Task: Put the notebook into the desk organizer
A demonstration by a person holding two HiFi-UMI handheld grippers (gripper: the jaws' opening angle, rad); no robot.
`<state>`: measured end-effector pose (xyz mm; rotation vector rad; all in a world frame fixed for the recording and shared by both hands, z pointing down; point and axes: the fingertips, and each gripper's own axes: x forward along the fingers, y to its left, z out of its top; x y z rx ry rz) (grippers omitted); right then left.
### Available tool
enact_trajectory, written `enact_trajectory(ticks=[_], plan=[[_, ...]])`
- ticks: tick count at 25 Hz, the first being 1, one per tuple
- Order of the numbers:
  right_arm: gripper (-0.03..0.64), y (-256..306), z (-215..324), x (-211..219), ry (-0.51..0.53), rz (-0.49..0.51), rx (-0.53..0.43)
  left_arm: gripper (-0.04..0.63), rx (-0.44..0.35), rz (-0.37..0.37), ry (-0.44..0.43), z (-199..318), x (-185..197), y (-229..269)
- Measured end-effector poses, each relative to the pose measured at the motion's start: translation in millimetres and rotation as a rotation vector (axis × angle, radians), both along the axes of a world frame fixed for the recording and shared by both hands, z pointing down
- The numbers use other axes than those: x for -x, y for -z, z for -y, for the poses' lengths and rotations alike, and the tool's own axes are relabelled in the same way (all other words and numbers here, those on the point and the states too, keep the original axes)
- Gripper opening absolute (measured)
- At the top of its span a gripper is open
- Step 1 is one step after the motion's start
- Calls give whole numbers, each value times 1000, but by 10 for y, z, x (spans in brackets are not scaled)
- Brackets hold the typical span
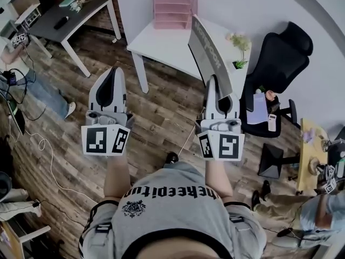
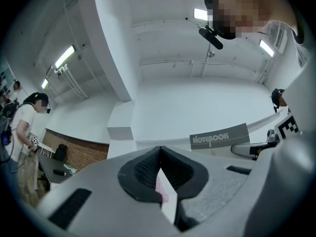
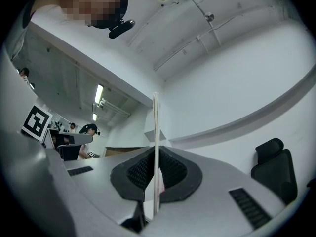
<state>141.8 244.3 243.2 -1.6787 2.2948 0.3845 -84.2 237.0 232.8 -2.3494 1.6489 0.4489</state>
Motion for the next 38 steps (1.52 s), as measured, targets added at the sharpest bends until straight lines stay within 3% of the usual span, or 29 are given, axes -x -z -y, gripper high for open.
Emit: enact_trajectory(ticks=[10,23,29,38], plan=[[8,-6,640,-319,49,16,-12,3,-27,-24,52,529,-288,52],[8,-215,1137,-376,45,28,24,3,20,-27,44,1059,-335,-165],[8,-218,1596,-363,24,31,18,3,8,2,19,1547,-374,-159],[9,-160,2518,-132,-18,33,2,3,-5,2,-16,2512,-115,-102]])
